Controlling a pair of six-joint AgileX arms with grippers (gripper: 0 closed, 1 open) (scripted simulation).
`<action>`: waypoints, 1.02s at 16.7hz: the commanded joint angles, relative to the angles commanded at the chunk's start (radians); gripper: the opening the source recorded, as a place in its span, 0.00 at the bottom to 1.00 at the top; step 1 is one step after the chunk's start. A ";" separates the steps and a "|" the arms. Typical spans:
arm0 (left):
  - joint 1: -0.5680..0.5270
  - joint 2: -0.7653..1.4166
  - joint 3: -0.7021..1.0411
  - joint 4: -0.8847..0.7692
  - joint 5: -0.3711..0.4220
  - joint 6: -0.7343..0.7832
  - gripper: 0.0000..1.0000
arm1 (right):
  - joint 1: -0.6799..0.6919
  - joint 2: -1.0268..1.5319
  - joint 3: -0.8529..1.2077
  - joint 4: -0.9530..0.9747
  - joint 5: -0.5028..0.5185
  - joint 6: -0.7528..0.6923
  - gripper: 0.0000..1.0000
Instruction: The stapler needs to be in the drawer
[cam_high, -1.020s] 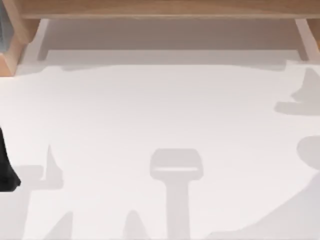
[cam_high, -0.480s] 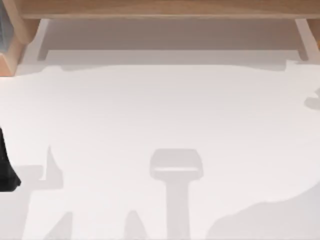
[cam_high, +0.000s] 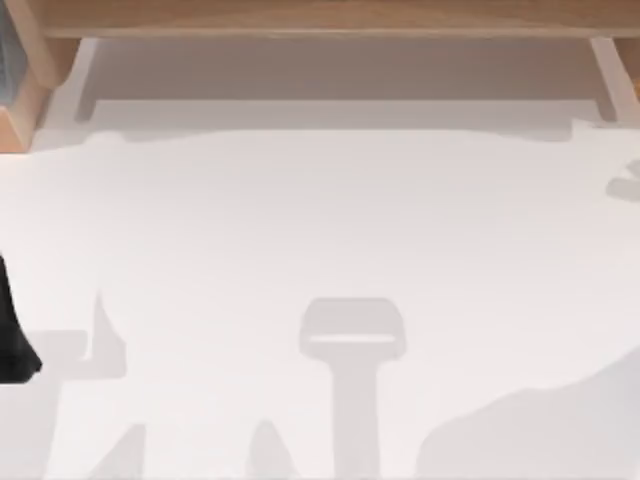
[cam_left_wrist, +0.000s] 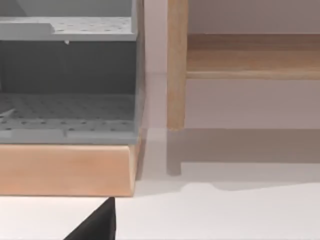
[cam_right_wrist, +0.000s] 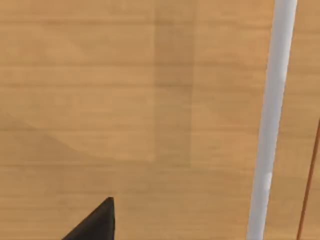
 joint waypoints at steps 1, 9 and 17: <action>0.000 0.000 0.000 0.000 0.000 0.000 1.00 | 0.002 0.005 0.010 -0.005 0.002 0.000 1.00; 0.000 0.000 0.000 0.000 0.000 0.000 1.00 | 0.002 0.006 0.012 -0.007 0.002 0.000 0.70; 0.000 0.000 0.000 0.000 0.000 0.000 1.00 | 0.002 0.006 0.012 -0.007 0.002 0.000 0.10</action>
